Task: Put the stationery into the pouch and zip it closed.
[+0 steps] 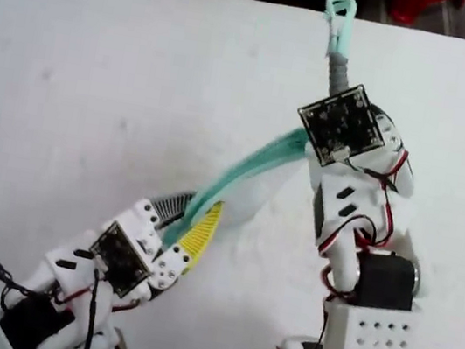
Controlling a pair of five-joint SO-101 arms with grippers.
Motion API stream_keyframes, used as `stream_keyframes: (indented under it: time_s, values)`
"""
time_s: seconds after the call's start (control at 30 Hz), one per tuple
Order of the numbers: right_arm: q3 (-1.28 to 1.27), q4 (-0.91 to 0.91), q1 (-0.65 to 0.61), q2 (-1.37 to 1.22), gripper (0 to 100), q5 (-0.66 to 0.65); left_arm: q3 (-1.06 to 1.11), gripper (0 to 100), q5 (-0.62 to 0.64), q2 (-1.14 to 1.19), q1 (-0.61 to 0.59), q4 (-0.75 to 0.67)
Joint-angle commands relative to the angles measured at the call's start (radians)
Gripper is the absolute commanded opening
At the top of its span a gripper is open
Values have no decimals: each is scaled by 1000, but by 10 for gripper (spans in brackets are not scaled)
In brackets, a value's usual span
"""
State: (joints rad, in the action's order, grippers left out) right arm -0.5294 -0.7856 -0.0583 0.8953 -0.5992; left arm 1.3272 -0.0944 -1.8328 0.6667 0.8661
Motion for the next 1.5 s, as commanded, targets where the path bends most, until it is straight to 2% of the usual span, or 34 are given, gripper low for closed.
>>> stream_keyframes:
  time_s: [0.0, 0.3, 0.63, 0.73, 0.8, 0.87, 1.1, 1.2, 1.27, 1.33, 1.47]
  values:
    - [5, 97, 116, -62, 17, -20, -11, 21, -8, 12, -64, 32]
    - [0, 94, 119, -44, 17, 20, -25, 21, -6, 12, -67, 60]
    - [8, 88, 142, -157, 17, 25, -21, 21, -6, 12, -70, 57]
    - [97, -68, 120, -74, 68, 32, -18, 21, -6, 12, -71, 54]
    - [215, -262, 68, -28, 181, 117, -17, 21, -6, 12, -67, 54]
    - [347, -444, 8, -8, 273, 267, -17, 21, -6, 12, -67, 46]
    - [806, -926, -269, -125, 297, 758, -15, 21, -6, 12, -68, 46]
    - [850, -940, -430, -199, 297, 973, -15, 21, -6, 12, -67, 46]
    - [844, -935, -512, -232, 297, 1057, -14, 21, -6, 12, -67, 46]
    - [862, -934, -564, -269, 297, 1059, 0, 21, -6, 12, -70, 40]
    - [876, -935, -575, -321, 297, 1066, 5, 21, -6, 12, -68, 40]
